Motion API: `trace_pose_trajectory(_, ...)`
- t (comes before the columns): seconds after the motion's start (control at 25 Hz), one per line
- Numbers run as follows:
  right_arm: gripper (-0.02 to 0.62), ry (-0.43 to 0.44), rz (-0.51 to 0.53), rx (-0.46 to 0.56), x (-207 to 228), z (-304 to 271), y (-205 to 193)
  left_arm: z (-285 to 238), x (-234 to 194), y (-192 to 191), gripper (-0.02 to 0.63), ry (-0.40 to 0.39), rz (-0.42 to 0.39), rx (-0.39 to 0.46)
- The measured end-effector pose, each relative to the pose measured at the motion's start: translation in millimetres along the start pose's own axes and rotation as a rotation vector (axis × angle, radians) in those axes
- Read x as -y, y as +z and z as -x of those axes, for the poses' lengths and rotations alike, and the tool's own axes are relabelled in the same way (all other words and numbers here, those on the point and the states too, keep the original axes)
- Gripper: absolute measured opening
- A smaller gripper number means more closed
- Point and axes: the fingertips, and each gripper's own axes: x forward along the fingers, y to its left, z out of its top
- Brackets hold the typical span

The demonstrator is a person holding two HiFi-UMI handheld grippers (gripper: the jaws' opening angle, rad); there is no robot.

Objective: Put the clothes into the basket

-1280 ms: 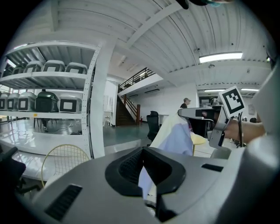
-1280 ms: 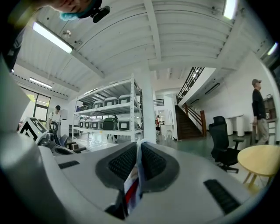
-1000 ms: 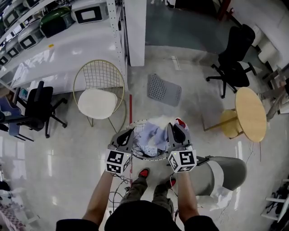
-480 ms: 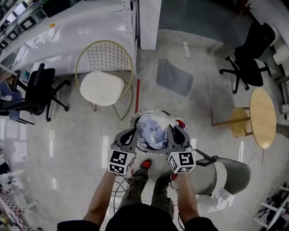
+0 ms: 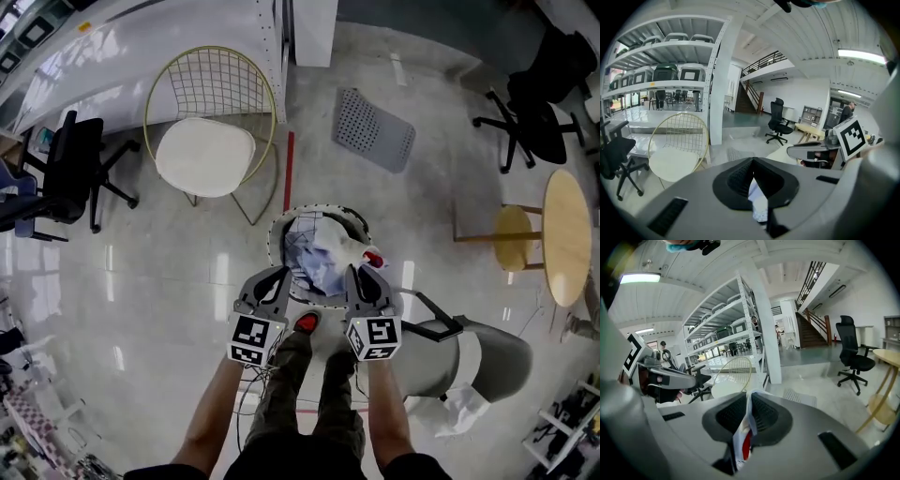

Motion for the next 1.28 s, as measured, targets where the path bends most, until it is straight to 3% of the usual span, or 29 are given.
trace_pose_trajectory(0.56,0.054,-0.013,-0.053,-0.147,11,-29,-110,-33,-4,-70,0.006,-0.023,0.039,-0.093)
trace_pose_trajectory(0.92,0.058,-0.028,-0.093,-0.2,20,-34,-138,-33,-2,-91,0.006,-0.03,0.046,-0.137)
trace_pose_trajectory(1.12,0.257,-0.033,-0.147,-0.207,19,-33,-143,-33,2,-88,0.006,-0.036,0.042,-0.131)
trace_pose_trajectory(1.28,0.279,-0.038,-0.139,-0.214,22,-26,-143,-31,7,-82,0.006,-0.035,0.034,-0.123)
